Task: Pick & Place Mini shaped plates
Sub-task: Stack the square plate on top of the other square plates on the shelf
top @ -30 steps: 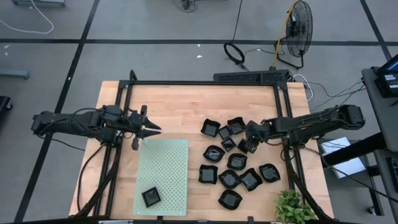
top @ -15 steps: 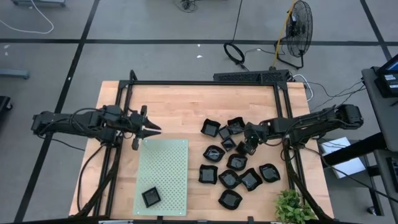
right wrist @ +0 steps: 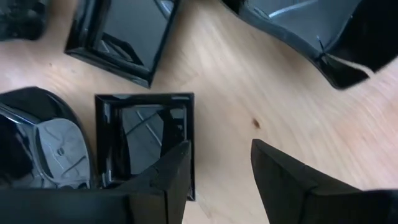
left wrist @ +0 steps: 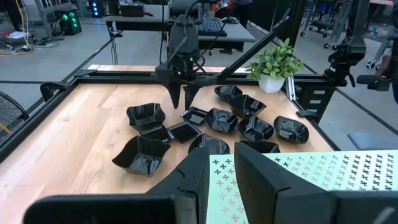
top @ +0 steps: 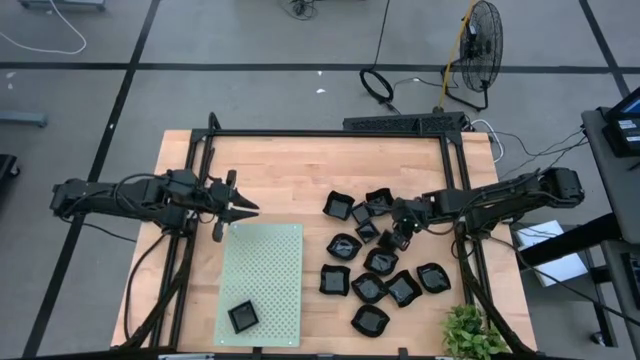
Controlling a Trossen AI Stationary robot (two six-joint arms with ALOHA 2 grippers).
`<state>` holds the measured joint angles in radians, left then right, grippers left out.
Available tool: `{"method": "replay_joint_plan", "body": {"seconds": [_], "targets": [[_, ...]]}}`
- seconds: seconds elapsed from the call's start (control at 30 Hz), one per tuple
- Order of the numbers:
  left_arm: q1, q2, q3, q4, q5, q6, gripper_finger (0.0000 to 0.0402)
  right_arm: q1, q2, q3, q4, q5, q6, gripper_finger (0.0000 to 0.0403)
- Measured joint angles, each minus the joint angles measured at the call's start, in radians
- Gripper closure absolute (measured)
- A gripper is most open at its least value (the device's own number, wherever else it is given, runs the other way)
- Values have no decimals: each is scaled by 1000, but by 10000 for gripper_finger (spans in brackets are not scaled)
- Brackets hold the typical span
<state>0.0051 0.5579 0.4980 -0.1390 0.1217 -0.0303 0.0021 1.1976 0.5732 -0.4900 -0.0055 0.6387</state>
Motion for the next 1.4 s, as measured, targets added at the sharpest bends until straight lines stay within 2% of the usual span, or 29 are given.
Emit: {"method": "replay_joint_plan", "body": {"seconds": [0.43,0.97,1.13,1.4], "targets": [[0,0,0,0,0,0,325,39,40,0,53,-16,-24,248],[0,0,0,1,0,0,325,27,68,0,30,67,-26,248],[0,0,0,1,0,0,325,16,68,0,0,136,-26,248],[0,0,0,2,0,0,325,11,68,0,4,140,-91,248]]}}
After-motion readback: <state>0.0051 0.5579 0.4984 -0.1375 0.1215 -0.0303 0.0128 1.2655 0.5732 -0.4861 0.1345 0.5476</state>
